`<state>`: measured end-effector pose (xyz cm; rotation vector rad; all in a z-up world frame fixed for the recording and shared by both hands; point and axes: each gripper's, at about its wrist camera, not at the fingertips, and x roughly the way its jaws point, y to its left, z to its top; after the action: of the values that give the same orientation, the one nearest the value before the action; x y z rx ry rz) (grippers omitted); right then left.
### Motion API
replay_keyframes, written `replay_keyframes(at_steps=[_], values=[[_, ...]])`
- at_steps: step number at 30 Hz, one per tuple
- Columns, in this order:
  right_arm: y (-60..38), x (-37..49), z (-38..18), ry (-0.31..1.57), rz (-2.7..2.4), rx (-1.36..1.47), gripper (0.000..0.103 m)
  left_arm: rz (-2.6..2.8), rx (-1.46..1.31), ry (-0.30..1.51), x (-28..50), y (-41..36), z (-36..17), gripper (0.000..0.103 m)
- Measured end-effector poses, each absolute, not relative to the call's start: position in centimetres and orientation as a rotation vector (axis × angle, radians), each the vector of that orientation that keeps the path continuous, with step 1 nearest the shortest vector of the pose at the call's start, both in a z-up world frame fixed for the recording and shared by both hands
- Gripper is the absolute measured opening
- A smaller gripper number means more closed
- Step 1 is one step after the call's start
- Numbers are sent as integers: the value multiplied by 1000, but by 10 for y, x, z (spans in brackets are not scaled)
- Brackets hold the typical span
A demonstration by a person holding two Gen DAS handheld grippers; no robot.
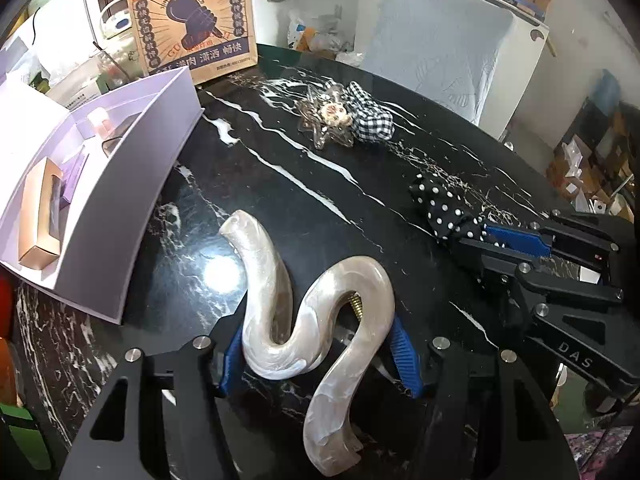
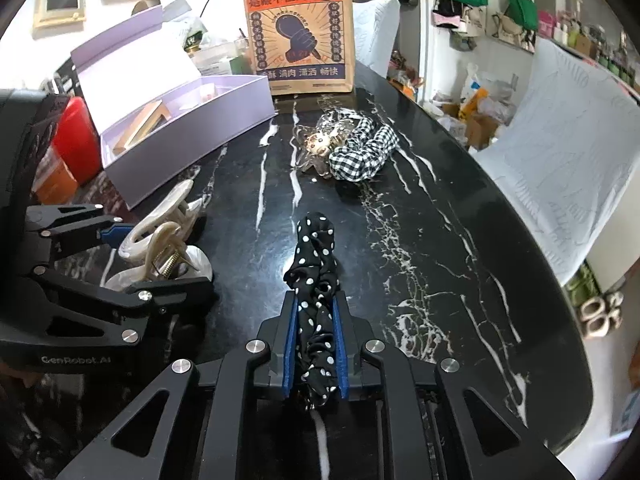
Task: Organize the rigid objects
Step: 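Lift the white clip with the left tool while the right tool lifts the polka-dot scrunchie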
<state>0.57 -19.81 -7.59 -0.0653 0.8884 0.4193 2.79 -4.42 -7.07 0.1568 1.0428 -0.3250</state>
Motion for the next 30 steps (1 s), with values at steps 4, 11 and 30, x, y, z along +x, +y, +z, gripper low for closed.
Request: replay_keyframes(at_steps=[4,11,30], values=[[-196,3,-70,870,431,-72,16,-312,151,1024,28,-41,-60,60],[-188,0,-62,853,466,-90,16,-294,122,1004,21,-32,-48,60],[-142,-13,-40,778,643,-176,16,-143,35,944,-15,16,-23,60]])
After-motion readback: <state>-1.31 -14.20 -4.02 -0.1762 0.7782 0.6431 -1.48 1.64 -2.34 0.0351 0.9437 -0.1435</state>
